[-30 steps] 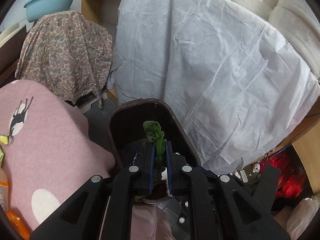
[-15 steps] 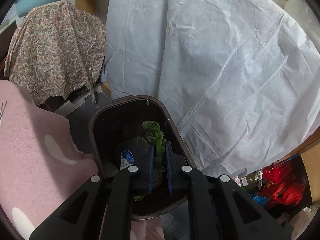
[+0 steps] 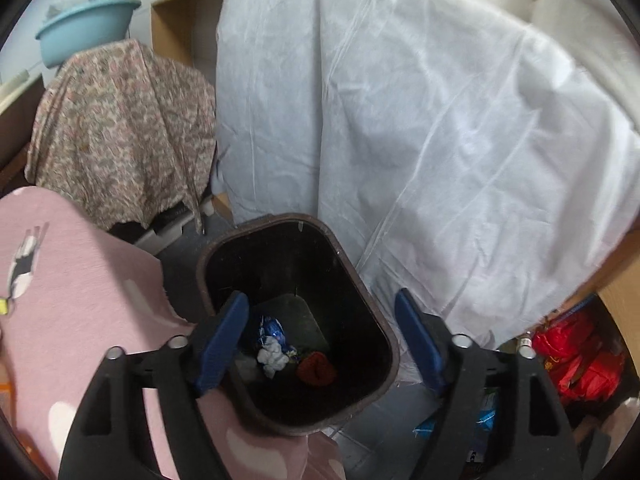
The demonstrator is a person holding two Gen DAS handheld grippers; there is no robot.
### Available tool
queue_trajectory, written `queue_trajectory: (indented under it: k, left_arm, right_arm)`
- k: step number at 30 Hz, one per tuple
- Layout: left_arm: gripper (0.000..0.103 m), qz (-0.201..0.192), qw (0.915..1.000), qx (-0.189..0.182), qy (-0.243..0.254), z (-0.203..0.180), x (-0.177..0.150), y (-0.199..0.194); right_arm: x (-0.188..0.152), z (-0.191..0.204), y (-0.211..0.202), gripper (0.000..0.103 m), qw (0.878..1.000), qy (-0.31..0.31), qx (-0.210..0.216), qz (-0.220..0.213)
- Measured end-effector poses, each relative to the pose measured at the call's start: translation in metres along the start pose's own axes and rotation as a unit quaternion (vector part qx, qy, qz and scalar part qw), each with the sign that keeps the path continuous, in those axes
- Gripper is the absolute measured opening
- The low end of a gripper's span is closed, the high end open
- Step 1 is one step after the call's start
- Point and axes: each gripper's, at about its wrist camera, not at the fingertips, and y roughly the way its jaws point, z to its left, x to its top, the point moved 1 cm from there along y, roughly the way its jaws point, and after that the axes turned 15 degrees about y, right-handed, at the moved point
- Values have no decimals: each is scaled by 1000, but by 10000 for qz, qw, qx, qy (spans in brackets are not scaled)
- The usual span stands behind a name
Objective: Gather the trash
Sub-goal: 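Open both tools to drop the leaf and tissue into the bin, then return to the table and grasp the green milk carton with the left tool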
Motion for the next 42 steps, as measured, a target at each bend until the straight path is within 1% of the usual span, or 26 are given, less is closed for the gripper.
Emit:
queue_trajectory:
  k: [1, 3, 6, 10, 11, 12, 13, 18, 23, 25, 28, 30, 33, 35, 37, 39, 40, 41, 42]
  left_arm:
    - [80, -100, 9999, 20, 15, 0, -4, -12]
    - [85, -296, 9995, 71, 47, 0, -11, -34]
    - [90, -551, 9981, 239, 152, -1, -23, -67]
    - [93, -850, 9950, 465, 241, 1, -43, -110]
    - [94, -894, 9945, 483, 241, 3, -48, -118]
    - [95, -939, 9940, 508, 228, 5, -53, -126]
    - [95, -989, 9934, 544, 209, 8, -59, -135]
    - [97, -1157, 9889, 922, 170, 22, -93, -178]
    - [98, -1186, 9832, 1384, -32, 43, -140, -215]
    - [98, -1118, 9819, 1523, -92, 51, -157, -225]
    - [98, -913, 9812, 1693, -183, 68, -182, -235]
    - [98, -760, 9818, 1726, -234, 79, -195, -238]
    - [98, -368, 9845, 1691, -297, 101, -210, -237]
    - [97, -139, 9847, 1721, -241, 112, -218, -235]
    - [94, 93, 9854, 1700, -67, 119, -221, -231]
    - [86, 378, 9837, 1755, 136, 123, -222, -222]
    - [84, 485, 9827, 1778, 203, 124, -222, -218]
    - [80, 561, 9824, 1765, 255, 125, -222, -215]
    - [79, 595, 9812, 1798, 370, 124, -221, -212]
  right_arm:
    - [-1, 2, -2, 74, 10000, -11, 21, -12]
    - [-3, 5, -5, 74, 10000, -13, 83, -12]
    - [-5, 15, -12, 74, 9998, -53, 185, -13]
    - [-6, 33, -22, 75, 9993, -144, 348, -37]
    - [-6, 40, -24, 77, 9990, -193, 389, -46]
    - [-7, 46, -27, 82, 9988, -242, 419, -54]
    - [-8, 53, -30, 85, 9986, -295, 443, -73]
    - [-15, 91, -46, 85, 9954, -615, 720, -132]
    - [-25, 124, -54, 86, 9915, -872, 959, -98]
    - [-30, 136, -55, 86, 9898, -969, 1042, -56]
    - [-36, 152, -56, 86, 9873, -1092, 1158, 13]
    - [-39, 162, -57, 86, 9856, -1137, 1249, 63]
    - [-43, 174, -59, 86, 9834, -1253, 1308, 105]
    - [-45, 181, -62, 86, 9822, -1334, 1321, 93]
    - [-46, 186, -63, 86, 9813, -1363, 1355, 96]
    - [-47, 189, -64, 86, 9806, -1352, 1411, 131]
    - [-47, 189, -64, 86, 9805, -1347, 1424, 144]
    - [-48, 190, -64, 86, 9804, -1342, 1432, 154]
    - [-49, 191, -65, 86, 9803, -1345, 1435, 158]
